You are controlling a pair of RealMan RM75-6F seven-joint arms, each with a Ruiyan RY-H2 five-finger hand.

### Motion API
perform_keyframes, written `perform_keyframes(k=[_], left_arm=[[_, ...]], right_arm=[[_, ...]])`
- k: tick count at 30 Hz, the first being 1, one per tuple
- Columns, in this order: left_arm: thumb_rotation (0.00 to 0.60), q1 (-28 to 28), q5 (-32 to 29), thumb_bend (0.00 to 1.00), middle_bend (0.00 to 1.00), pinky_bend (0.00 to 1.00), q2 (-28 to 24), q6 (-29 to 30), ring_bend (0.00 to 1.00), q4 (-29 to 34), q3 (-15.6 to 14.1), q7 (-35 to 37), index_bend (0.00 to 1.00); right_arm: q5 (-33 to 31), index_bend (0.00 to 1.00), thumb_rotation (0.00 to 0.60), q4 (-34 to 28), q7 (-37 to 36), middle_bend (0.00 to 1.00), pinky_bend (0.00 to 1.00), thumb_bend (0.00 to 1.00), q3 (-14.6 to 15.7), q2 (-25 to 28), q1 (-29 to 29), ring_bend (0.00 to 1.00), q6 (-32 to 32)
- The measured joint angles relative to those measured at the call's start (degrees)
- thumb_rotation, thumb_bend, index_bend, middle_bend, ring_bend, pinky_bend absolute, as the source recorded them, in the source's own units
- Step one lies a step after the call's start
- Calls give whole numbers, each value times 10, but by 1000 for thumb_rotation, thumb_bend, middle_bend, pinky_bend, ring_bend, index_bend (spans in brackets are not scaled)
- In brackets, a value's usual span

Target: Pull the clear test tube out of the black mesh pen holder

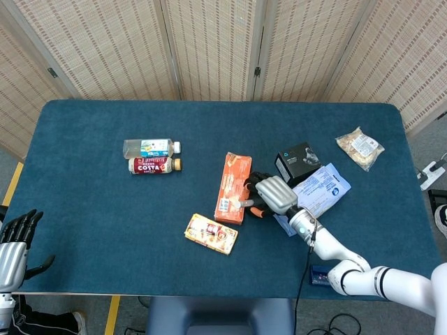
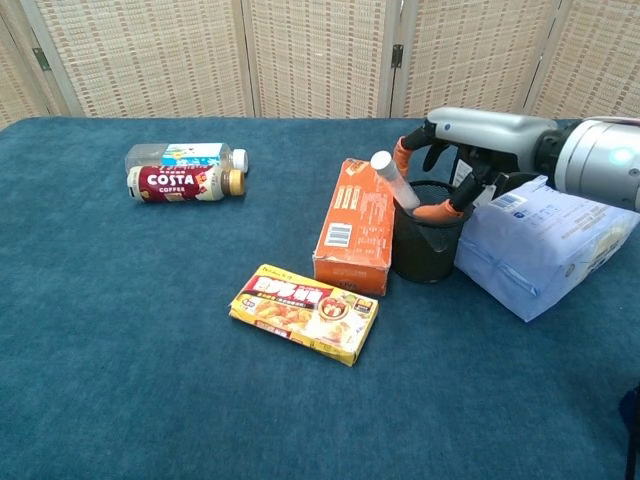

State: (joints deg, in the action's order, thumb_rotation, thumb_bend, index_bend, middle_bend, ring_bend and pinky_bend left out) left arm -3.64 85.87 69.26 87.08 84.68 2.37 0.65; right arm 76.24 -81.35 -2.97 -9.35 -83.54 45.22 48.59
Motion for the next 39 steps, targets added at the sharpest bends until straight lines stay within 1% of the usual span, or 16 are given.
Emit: perform_keyframes(k=[3, 5, 15, 19, 22, 25, 28, 34, 39], left_arm=[[600, 0, -1, 266, 97, 127, 1, -1, 103, -1, 0, 0, 78], [600, 0, -2, 265, 98, 127, 1, -2, 103, -2, 0, 0, 78], [600, 1, -3, 265, 97, 126, 2, -1, 102, -5, 1, 2, 78], [600, 1, -3, 265, 97, 126, 3, 0, 102, -5, 1, 4, 79], [600, 2, -1, 265, 97, 126, 3, 1, 102, -5, 1, 5, 78], [600, 2, 0, 264, 97, 126, 3, 2, 102, -5, 0, 6, 79], [600, 1, 3, 265, 97, 126, 3, 2, 102, -3, 0, 6, 78], [600, 0, 11, 265, 97, 127, 1, 8, 102, 5, 0, 3, 78], [600, -1, 15, 264, 97, 127, -1, 10, 102, 12, 0, -3, 78]], right_arm=[[-1, 476, 600, 2, 0, 290, 238, 305, -1, -2, 1, 125, 0], [-2, 483, 600, 3, -1, 294, 239, 320, -1, -3, 2, 125, -2], [-2, 531, 600, 8, -2, 318, 238, 327, -2, -9, 4, 125, 1], [2, 581, 600, 6, -7, 348, 238, 327, -5, -9, -1, 126, 20], [7, 624, 600, 4, -29, 382, 238, 327, -9, -9, -12, 139, 45], [14, 652, 600, 2, -71, 409, 238, 327, -12, -9, -27, 154, 71], [18, 654, 600, 0, -135, 417, 238, 327, -14, -6, -44, 163, 92], [27, 654, 600, -3, -305, 425, 238, 327, -20, 5, -81, 177, 131], [33, 654, 600, -13, -465, 428, 238, 327, -24, 26, -114, 187, 155]])
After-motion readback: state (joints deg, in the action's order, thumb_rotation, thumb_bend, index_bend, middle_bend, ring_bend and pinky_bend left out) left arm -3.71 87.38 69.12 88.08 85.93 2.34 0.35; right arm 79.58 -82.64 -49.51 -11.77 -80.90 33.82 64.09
